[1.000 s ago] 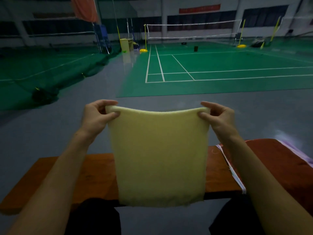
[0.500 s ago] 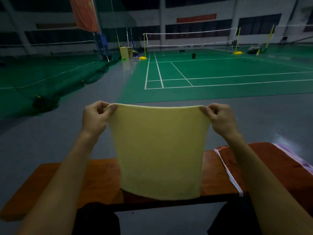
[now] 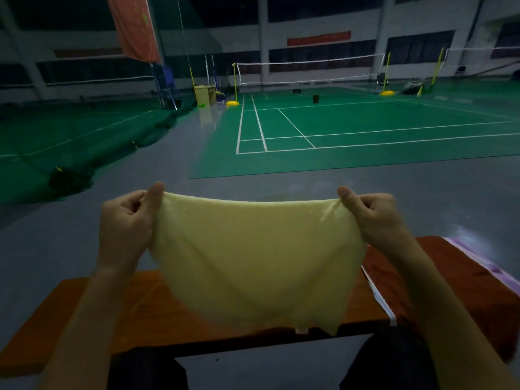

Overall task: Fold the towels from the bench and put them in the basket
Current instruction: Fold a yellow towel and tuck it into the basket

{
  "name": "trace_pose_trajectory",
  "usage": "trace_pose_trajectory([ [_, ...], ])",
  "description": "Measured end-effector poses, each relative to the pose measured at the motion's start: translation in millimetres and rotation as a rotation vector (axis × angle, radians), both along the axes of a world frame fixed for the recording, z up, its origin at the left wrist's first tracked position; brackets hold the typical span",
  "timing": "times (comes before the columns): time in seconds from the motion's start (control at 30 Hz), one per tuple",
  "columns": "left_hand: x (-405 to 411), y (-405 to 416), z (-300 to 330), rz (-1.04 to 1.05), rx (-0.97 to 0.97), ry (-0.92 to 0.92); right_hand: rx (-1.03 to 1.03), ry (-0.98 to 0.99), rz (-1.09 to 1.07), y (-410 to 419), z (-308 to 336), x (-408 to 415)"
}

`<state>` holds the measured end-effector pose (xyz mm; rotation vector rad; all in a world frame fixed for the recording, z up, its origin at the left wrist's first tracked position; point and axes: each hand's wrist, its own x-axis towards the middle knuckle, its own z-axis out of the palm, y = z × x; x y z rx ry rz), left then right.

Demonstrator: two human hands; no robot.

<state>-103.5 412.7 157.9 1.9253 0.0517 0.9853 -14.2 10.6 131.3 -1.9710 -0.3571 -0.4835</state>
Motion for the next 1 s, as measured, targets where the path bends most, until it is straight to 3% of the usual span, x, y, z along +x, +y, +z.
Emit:
trace_pose_trajectory([
  [0.13,-2,8,-3,-0.018,0.0,0.011,-0.004,0.023,0.072,-4,3,-8],
  [0.3,31,30,-52,-0.061,0.156,0.182,-0.139,0.14,0.049,4,-36,20],
  [0.5,86,38,-147,0.081,0.026,0.337,0.099,0.462,-0.064,41,-118,75],
  [0.7,120,37,-208,0.146,-0.279,0.389,-0.014,0.398,-0.177,78,-188,118],
  [1.0,169,54,-273,0.224,-0.253,0.44,-0.107,0.376,-0.229,96,-242,158],
])
